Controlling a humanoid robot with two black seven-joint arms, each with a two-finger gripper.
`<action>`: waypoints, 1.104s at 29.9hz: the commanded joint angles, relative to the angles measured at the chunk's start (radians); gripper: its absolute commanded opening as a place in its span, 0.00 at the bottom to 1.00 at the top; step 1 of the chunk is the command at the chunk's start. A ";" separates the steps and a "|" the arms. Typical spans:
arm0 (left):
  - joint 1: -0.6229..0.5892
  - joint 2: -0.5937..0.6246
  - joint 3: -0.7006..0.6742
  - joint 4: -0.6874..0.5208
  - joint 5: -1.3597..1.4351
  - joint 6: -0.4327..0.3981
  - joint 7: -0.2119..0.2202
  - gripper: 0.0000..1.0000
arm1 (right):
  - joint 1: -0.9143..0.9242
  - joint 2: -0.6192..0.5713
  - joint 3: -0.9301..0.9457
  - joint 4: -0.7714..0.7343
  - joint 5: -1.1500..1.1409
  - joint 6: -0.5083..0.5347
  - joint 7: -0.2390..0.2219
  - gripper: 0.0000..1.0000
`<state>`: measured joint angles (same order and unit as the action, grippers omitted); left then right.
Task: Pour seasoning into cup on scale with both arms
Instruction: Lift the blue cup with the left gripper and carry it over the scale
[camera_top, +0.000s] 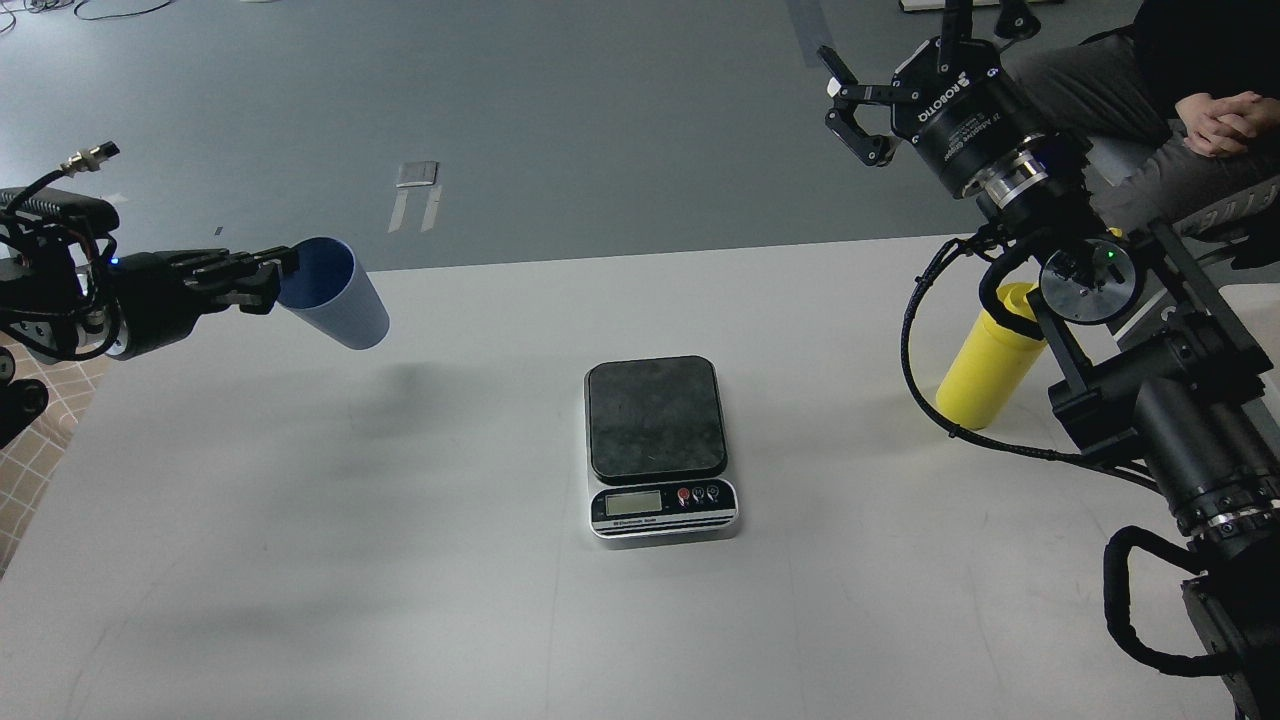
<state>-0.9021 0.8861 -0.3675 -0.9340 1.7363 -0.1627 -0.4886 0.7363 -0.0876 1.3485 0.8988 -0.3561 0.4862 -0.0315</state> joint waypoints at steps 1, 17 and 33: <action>-0.102 -0.067 0.004 -0.006 0.002 -0.067 0.000 0.00 | 0.000 0.000 0.000 0.000 0.000 -0.001 0.001 1.00; -0.228 -0.317 0.013 -0.121 0.012 -0.216 0.000 0.00 | 0.002 -0.029 0.011 -0.001 0.003 -0.003 0.001 1.00; -0.221 -0.464 0.058 -0.132 0.144 -0.253 0.000 0.00 | 0.015 -0.037 0.017 -0.001 0.006 -0.014 0.001 1.00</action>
<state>-1.1263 0.4310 -0.3104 -1.0667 1.8620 -0.4152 -0.4888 0.7476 -0.1242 1.3636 0.8958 -0.3509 0.4768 -0.0305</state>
